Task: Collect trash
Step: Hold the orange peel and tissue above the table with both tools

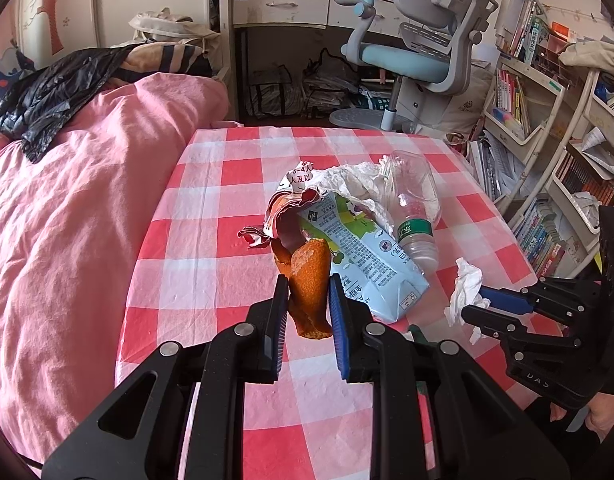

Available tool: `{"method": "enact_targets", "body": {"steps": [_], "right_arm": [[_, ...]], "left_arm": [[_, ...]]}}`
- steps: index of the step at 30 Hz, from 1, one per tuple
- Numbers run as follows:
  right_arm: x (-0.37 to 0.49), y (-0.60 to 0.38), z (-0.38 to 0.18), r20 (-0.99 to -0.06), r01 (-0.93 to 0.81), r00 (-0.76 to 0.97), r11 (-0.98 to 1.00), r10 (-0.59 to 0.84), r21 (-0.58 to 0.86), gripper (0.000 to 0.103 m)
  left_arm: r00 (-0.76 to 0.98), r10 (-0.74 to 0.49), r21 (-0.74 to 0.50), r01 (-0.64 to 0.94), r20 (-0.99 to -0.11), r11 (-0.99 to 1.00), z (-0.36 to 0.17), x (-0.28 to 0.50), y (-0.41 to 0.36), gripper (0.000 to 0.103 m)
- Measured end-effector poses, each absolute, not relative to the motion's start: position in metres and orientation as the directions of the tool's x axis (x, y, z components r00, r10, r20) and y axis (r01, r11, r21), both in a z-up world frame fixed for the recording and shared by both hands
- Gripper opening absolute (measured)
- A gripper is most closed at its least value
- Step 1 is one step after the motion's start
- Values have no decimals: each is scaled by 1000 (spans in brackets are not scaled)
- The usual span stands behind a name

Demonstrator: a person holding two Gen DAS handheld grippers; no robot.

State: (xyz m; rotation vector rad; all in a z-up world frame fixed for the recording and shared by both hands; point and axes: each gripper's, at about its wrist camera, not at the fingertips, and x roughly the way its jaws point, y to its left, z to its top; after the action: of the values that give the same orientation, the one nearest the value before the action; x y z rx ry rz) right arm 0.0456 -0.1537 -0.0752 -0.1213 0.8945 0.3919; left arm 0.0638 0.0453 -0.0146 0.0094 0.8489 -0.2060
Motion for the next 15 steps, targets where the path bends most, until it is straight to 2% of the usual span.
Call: {"method": "enact_targets", "body": {"steps": [15], "right_arm": [[46, -153, -75, -779, -382, 560, 922, 281, 58, 23]], "left_arm": [[644, -179, -77, 183, -744, 980, -13, 64, 46, 19]]}}
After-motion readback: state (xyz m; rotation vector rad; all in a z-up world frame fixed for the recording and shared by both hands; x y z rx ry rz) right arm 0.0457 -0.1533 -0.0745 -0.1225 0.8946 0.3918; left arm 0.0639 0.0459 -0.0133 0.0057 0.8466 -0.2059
